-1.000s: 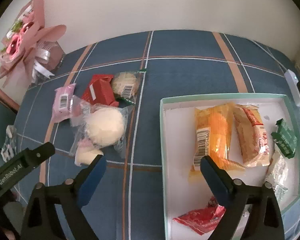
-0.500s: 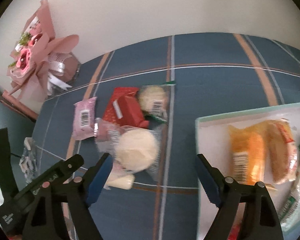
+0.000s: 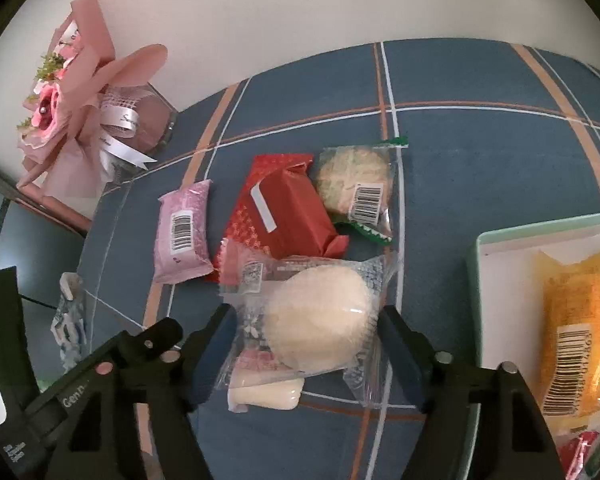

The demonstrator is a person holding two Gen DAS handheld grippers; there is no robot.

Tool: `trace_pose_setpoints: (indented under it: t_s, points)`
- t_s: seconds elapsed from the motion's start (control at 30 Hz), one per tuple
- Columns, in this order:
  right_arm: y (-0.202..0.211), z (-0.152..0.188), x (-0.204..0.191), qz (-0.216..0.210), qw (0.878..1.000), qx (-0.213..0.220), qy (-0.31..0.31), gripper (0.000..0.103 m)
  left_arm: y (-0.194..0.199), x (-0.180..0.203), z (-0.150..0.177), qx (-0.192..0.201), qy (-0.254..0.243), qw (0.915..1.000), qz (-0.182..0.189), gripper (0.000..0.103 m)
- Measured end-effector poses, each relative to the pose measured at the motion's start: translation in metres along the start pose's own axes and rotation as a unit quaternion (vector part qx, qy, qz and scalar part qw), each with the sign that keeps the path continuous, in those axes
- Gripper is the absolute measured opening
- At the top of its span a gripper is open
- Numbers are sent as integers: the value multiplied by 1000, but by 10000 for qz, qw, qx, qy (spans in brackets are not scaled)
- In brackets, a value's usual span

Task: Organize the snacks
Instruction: 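Grasp the clear bag with white bun with right tool while left grasps pudding cup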

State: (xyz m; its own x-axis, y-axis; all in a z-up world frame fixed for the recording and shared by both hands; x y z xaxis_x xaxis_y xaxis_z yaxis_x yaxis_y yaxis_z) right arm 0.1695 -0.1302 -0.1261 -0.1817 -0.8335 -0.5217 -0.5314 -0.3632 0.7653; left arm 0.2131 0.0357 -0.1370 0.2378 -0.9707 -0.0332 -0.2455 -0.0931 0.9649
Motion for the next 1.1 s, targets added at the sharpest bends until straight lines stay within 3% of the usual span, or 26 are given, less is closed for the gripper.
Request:
trace_pose_setpoints:
  t_s: [0.47,0.83,1.1]
  points:
    - [21,4,6,-23,9998,3,-201,68,21,17,4,141,-239,9995,170,103]
    - [63,2,15,420,9989,115,-189,68,53,36,3,508,-546,9967,330,103]
    - [88,8,27,525,9980,176,-306,68,53,55,15,493,-1030,9929,344,103]
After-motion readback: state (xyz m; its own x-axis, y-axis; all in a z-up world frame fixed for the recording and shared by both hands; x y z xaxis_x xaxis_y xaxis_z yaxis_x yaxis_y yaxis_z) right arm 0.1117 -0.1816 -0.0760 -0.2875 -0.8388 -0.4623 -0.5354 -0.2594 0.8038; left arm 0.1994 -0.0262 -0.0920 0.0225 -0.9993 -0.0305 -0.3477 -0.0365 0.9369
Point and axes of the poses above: each gripper's, at about its wrist camera, not at the fingertips, and y roughly against the way its jaws point, x to its right, z to its underside, the point moved 9 cm from there along -y, roughly the way its jaws point, and after that the axes turned 9 degrees about -z, right-handed, at the moved point
